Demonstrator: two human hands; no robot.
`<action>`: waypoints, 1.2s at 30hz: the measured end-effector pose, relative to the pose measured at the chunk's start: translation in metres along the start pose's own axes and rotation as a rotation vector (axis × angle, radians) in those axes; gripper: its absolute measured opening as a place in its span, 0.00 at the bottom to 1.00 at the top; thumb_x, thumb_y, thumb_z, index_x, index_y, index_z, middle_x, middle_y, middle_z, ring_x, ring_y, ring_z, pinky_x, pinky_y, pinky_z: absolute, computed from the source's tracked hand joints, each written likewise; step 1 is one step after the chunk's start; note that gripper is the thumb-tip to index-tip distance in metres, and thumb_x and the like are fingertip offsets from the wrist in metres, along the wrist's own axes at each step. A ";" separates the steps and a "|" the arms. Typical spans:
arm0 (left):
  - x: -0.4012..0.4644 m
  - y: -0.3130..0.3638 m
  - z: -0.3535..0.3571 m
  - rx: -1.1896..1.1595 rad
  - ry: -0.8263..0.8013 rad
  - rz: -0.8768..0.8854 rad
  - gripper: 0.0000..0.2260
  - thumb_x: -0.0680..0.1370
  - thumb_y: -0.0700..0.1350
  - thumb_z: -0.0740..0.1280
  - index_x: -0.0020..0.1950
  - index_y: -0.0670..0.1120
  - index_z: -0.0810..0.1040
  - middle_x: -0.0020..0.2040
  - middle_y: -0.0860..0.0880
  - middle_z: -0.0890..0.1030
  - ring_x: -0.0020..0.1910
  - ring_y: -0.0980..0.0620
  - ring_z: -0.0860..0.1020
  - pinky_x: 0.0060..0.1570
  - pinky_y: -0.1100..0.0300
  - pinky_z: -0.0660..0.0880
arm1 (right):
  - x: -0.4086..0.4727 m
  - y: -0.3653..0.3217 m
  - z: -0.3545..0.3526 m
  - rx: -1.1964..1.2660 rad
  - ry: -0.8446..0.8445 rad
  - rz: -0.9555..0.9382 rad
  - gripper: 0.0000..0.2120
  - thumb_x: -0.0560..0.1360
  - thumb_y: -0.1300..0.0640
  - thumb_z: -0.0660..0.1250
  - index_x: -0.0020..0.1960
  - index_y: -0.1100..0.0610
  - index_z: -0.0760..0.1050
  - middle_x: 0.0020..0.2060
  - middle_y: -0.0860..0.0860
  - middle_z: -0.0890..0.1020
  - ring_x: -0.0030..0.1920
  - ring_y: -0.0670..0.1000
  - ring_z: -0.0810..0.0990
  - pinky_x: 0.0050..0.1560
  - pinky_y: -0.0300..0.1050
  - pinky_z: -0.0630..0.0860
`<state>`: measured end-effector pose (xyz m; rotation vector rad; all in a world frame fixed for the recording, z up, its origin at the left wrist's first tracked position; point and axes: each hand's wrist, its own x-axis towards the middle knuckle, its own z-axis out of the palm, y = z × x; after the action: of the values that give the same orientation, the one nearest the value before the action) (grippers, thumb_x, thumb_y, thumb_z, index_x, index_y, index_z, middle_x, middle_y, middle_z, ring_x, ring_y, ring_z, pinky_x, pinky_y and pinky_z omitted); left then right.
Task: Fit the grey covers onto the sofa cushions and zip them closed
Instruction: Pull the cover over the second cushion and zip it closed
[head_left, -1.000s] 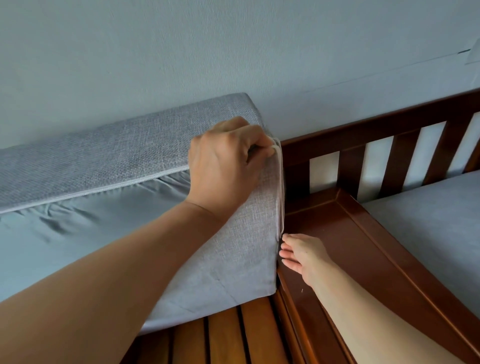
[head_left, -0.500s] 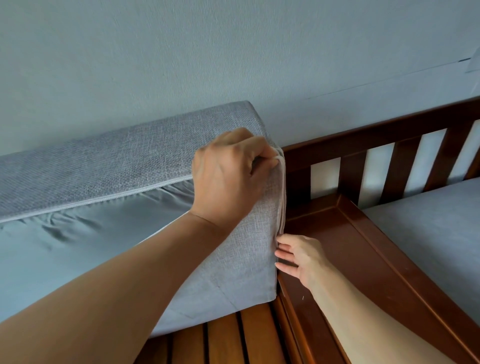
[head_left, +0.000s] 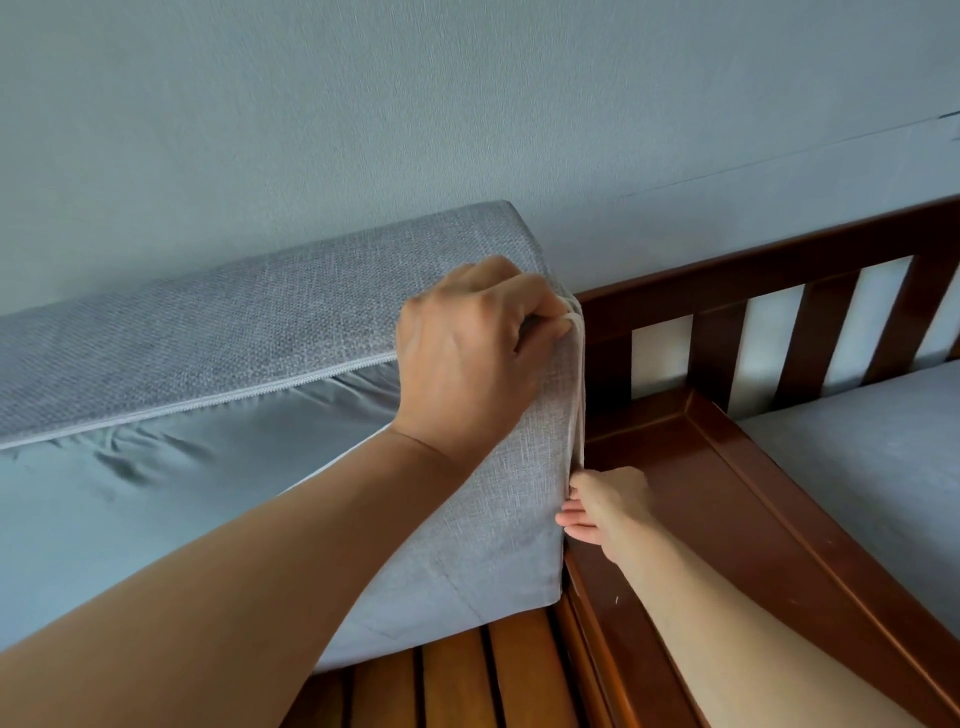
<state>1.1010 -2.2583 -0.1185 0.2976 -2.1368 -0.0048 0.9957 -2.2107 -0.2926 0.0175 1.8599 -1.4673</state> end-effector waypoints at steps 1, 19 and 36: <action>0.000 0.000 0.000 0.002 0.003 0.001 0.03 0.69 0.46 0.71 0.37 0.48 0.83 0.36 0.52 0.81 0.36 0.50 0.80 0.32 0.54 0.74 | 0.001 -0.002 -0.001 0.013 -0.012 0.024 0.07 0.75 0.65 0.64 0.48 0.69 0.76 0.38 0.62 0.82 0.33 0.56 0.83 0.31 0.45 0.79; -0.001 0.003 -0.004 -0.021 -0.073 -0.067 0.04 0.70 0.46 0.70 0.36 0.48 0.82 0.38 0.53 0.82 0.36 0.52 0.80 0.32 0.52 0.75 | -0.039 -0.044 -0.025 0.017 -0.033 -0.077 0.04 0.70 0.64 0.70 0.38 0.65 0.78 0.26 0.56 0.79 0.23 0.48 0.75 0.26 0.39 0.74; -0.010 0.002 -0.046 0.319 -0.355 0.065 0.13 0.63 0.43 0.73 0.44 0.47 0.74 0.47 0.48 0.76 0.44 0.47 0.76 0.28 0.60 0.65 | -0.161 -0.163 -0.057 0.155 -0.114 -0.426 0.10 0.73 0.68 0.57 0.39 0.61 0.76 0.30 0.55 0.80 0.27 0.51 0.80 0.32 0.41 0.78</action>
<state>1.1438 -2.2495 -0.1014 0.4390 -2.4990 0.3467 1.0081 -2.1506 -0.0642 -0.4015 1.7209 -1.8549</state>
